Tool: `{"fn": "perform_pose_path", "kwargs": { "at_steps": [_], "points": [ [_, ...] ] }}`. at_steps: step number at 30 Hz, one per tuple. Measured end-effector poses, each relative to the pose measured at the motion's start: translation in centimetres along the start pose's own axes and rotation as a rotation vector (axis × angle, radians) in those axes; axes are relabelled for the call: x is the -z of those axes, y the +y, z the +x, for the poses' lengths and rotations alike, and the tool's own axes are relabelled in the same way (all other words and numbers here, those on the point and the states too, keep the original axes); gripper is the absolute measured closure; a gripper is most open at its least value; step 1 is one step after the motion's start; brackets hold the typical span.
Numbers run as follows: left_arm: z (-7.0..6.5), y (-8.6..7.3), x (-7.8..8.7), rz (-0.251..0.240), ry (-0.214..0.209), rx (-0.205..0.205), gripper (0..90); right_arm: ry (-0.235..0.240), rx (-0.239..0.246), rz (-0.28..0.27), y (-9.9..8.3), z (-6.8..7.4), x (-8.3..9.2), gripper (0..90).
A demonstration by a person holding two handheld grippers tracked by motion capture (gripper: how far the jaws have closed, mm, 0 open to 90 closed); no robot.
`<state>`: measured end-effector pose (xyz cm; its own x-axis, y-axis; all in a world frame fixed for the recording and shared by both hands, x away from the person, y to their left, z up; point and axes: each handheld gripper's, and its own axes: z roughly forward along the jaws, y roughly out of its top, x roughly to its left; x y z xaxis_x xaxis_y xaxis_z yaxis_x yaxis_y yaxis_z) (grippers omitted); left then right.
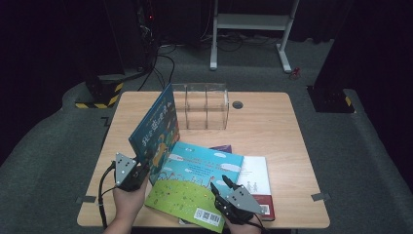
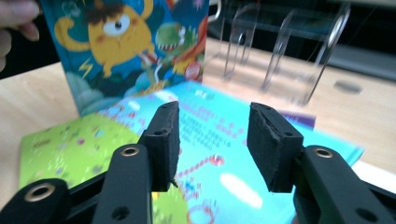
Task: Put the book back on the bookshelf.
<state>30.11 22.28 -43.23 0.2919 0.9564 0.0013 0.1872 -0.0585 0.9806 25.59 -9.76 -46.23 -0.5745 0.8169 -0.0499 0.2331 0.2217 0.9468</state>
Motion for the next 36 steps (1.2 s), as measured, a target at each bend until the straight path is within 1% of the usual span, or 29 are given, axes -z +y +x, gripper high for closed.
{"fn": "perform_pose_path", "kwargs": {
  "at_steps": [2, 3, 4, 5, 7, 8, 10, 12, 13, 14, 19, 21, 23, 25, 26, 29, 32, 33, 36],
  "points": [
    [0.3, 0.0, 0.0, -0.001, -0.002, 0.011, 83.1, 0.020, -0.021, 0.020, -0.5, -0.3, 0.0, 51.1],
    [0.4, 0.0, 0.0, -0.003, -0.003, 0.014, 83.1, 0.024, -0.028, 0.031, -0.7, -0.4, -0.1, 48.2],
    [0.5, -0.1, 0.0, -0.006, -0.005, 0.020, 83.1, 0.018, -0.033, 0.039, -0.9, -0.4, -0.1, 45.8],
    [0.5, -0.1, 0.0, -0.006, -0.006, 0.023, 83.1, 0.002, -0.044, 0.058, -1.1, -0.3, -0.2, 42.7],
    [0.6, -0.2, 0.1, -0.012, -0.006, 0.029, 83.1, -0.020, -0.091, 0.080, -1.7, -0.8, 0.0, 39.9],
    [0.6, -0.2, 0.1, -0.014, -0.006, 0.029, 83.1, -0.041, -0.114, 0.091, -2.0, -1.2, 0.1, 38.0],
    [0.7, -0.2, 0.2, -0.015, -0.007, 0.030, 83.1, -0.078, -0.126, 0.123, -2.3, -1.7, 0.1, 35.5],
    [0.7, -0.3, 0.3, -0.016, -0.010, 0.033, 83.1, -0.098, -0.166, 0.150, -2.7, -2.2, 0.0, 32.9],
    [0.8, -0.3, 0.4, -0.017, -0.012, 0.033, 83.1, -0.097, -0.181, 0.159, -2.8, -2.4, 0.0, 32.4],
    [0.9, -0.4, 0.6, -0.018, -0.015, 0.035, 83.2, -0.097, -0.185, 0.168, -2.8, -2.4, 0.1, 31.4],
    [1.6, -0.6, 1.5, -0.019, -0.027, 0.045, 83.1, -0.103, -0.170, 0.189, -3.1, -1.3, 0.8, 31.5],
    [1.7, -0.7, 1.8, -0.021, -0.033, 0.041, 83.1, -0.103, -0.163, 0.201, -3.0, -1.0, 0.6, 32.0],
    [1.6, -0.7, 2.1, -0.023, -0.038, 0.043, 83.0, -0.110, -0.163, 0.235, -3.2, -0.9, 0.3, 32.6],
    [1.6, -0.8, 2.4, -0.022, -0.045, 0.039, 83.1, -0.110, -0.153, 0.253, -3.6, -0.6, 0.2, 32.1],
    [1.5, -0.8, 2.5, -0.023, -0.047, 0.039, 83.1, -0.113, -0.153, 0.248, -3.7, -0.5, 0.3, 32.5],
    [1.2, -0.9, 3.0, -0.025, -0.051, 0.042, 83.1, -0.118, -0.140, 0.269, -3.4, -0.6, 0.2, 33.4],
    [0.9, -1.1, 3.6, -0.026, -0.057, 0.077, 82.6, -0.146, -0.104, 0.263, -3.3, -0.8, -0.1, 34.1],
    [1.0, -1.1, 3.8, -0.026, -0.061, 0.087, 82.3, -0.150, -0.108, 0.262, -3.3, -1.0, -0.3, 34.2],
    [0.9, -1.3, 4.4, -0.027, -0.059, 0.086, 82.3, -0.161, -0.102, 0.265, -3.0, -1.6, -0.7, 35.4]
  ]
}}
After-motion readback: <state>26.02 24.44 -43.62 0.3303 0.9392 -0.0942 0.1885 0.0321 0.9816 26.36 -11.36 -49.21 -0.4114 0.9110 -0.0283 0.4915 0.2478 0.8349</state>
